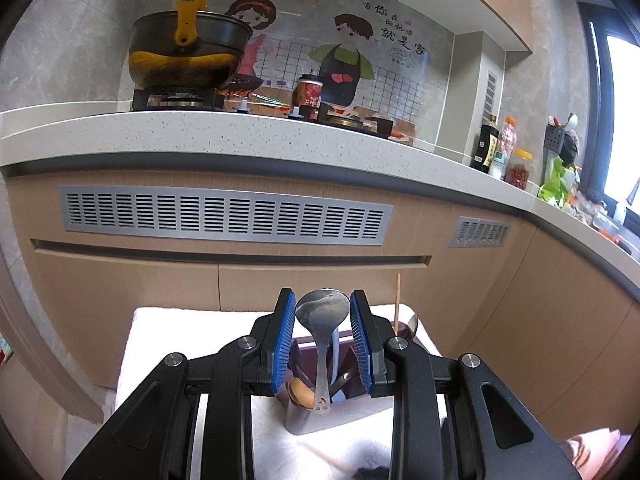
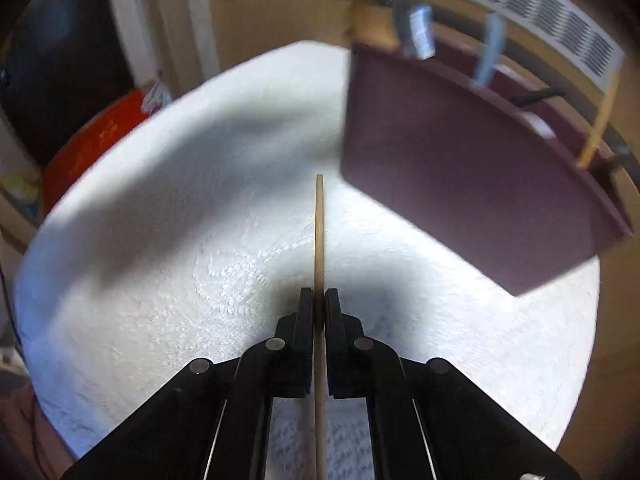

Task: Organize utensils
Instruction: 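Carry the chopstick and steel spoon over the maroon caddy and release them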

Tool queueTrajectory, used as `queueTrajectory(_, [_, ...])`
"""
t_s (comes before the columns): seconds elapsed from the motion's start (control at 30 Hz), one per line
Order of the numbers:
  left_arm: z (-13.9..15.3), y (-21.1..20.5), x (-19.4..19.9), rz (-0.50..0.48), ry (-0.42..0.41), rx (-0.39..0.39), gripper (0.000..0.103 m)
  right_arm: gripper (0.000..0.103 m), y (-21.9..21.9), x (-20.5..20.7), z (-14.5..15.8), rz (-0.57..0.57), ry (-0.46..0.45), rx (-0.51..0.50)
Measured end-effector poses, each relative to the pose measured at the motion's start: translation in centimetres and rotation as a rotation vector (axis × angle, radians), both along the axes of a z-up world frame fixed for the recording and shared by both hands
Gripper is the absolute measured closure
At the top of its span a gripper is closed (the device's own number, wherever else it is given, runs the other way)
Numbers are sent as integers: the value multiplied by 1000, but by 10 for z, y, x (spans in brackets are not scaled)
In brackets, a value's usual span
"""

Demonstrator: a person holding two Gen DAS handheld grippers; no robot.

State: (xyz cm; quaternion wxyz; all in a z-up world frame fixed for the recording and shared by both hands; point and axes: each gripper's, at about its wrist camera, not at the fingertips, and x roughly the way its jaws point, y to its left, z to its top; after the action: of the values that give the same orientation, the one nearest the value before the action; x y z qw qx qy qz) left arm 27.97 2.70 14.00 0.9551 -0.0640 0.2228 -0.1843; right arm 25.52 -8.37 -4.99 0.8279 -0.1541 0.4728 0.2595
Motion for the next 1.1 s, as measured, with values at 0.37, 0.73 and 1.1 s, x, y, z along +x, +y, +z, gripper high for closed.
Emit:
queueTrajectory(0.37, [35, -17, 1, -33, -68, -28, 74, 99, -108, -6, 199, -316, -462, 397])
queueTrajectory(0.73, [27, -25, 33, -21, -35, -41, 74, 98, -115, 49, 216, -477, -667, 452])
queueTrajectory(1.1, [-16, -33, 59, 15, 27, -57, 74, 98, -116, 71, 173, -557, -700, 459])
